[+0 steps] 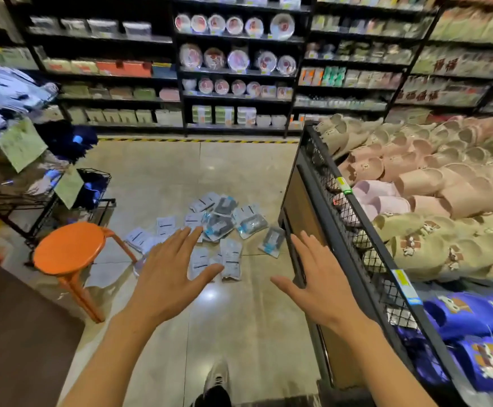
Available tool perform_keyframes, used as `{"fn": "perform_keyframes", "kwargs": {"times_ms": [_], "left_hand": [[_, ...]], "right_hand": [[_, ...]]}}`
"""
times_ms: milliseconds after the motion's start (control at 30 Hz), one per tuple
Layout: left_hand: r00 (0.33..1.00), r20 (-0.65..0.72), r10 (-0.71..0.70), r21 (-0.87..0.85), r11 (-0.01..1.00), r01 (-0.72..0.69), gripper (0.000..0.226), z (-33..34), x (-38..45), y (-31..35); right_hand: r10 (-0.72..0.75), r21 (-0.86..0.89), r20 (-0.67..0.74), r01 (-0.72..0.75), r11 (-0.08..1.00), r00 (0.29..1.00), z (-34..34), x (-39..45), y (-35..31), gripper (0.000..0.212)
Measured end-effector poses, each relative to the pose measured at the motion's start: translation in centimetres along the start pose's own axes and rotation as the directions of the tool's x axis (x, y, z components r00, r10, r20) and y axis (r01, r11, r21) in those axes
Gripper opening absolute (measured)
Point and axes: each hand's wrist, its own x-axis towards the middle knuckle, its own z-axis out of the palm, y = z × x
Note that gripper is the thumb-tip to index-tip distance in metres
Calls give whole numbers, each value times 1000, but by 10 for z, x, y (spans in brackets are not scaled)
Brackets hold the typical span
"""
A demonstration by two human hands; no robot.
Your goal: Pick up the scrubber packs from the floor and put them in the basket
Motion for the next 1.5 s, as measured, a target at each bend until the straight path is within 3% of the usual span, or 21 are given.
{"fn": "perform_keyframes", "kwargs": {"times_ms": [300, 500, 700, 900, 1167, 1367, 1500], "left_hand": [[1000, -4, 21, -40, 999, -21, 110, -6, 189, -34], [996, 51, -67, -73, 995, 70, 114, 9, 292, -54], [981, 59, -183, -72, 980, 187, 99, 50, 405, -88], [956, 114, -271, -49, 959, 278, 94, 114, 487, -142], [960, 149, -237, -16, 970, 242, 89, 300, 546, -276], [964, 179, -197, -31, 978, 206, 83, 487, 527, -410], [960, 195, -203, 19, 979, 204, 88, 587, 516, -478]], "right_hand": [[46, 20, 31, -47, 999, 998, -6, 189, 20, 108], [58, 59, 59, -62, 996, 997, 5, 296, 54, 106], [47, 93, 191, -66, 994, 981, 55, 427, 109, 109], [24, 127, 233, -55, 990, 972, 127, 525, 151, 103], [32, 221, 299, -102, 970, 954, 346, 602, 211, 101], [85, 154, 295, -135, 979, 952, 561, 594, 278, 100], [100, 206, 283, -163, 965, 954, 674, 586, 321, 101]]}}
